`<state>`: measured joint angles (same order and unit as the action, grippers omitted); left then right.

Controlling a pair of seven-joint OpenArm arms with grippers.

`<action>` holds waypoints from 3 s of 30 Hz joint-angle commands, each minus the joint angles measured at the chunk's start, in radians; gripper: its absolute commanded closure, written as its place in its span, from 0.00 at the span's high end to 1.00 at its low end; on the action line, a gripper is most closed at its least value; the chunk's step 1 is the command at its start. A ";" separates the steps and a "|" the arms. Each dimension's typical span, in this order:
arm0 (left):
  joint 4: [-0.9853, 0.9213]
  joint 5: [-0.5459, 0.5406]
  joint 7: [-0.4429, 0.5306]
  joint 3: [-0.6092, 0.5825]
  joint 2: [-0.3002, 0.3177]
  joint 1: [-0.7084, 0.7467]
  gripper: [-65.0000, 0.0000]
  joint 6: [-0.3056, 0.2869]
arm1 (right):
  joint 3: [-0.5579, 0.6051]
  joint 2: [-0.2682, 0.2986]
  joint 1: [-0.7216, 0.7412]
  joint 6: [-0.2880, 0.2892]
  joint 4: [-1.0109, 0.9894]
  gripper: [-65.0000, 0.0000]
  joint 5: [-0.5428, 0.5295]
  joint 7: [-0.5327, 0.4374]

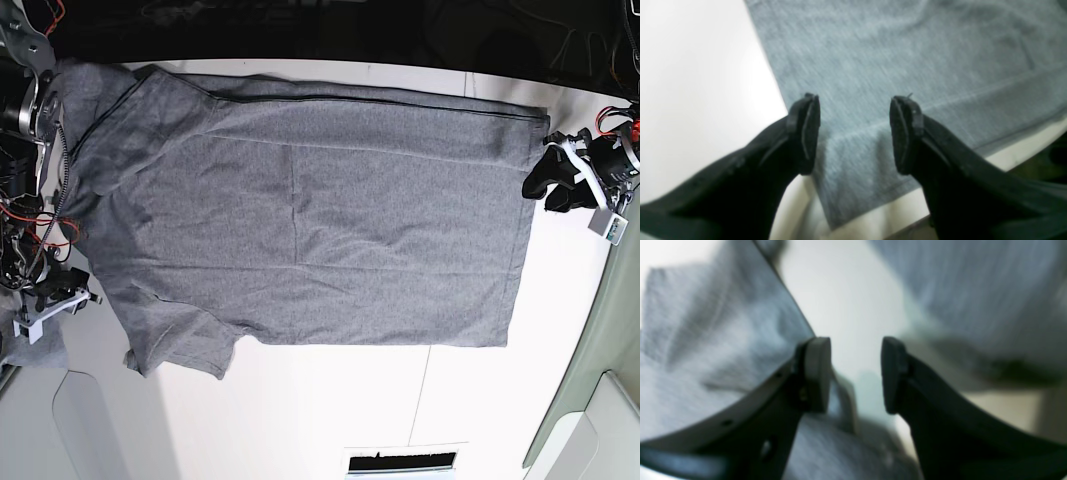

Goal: Layout the t-shirt on the table in an organized manner, then fold the t-shirt properly
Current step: 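Regrasp the shirt's opposite side edge with both grippers, then fold that edge over the body with both grippers, forming a strip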

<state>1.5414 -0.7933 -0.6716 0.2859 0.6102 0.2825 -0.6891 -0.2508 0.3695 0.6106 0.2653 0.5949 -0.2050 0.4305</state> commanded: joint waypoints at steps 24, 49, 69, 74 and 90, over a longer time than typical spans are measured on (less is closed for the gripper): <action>-0.796 0.314 0.251 -0.240 -0.089 -0.700 0.55 0.223 | -0.002 0.010 -0.043 0.056 -0.036 0.38 -0.049 -0.015; -1.005 0.340 0.257 -0.240 -0.176 -0.842 0.00 0.066 | -0.002 -0.023 -0.040 0.219 0.078 0.00 -0.091 0.046; -0.497 -0.275 -0.268 -0.240 0.072 -0.539 0.00 -0.009 | -0.032 0.156 -0.422 0.263 0.615 0.00 -0.394 0.301; -0.434 -0.273 -0.267 -0.240 0.071 -0.461 0.00 -0.009 | -0.110 0.146 -0.543 0.263 0.654 0.00 -0.441 0.298; -0.434 -0.203 -0.222 -0.240 0.041 -0.429 0.00 -0.009 | -0.155 0.098 -0.467 0.245 0.654 0.43 -0.391 0.145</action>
<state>1.0924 -0.9768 -0.9115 0.0387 0.6289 -0.1280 -0.6891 -0.4000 0.4526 0.1276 0.5064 1.2308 -0.5797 0.5961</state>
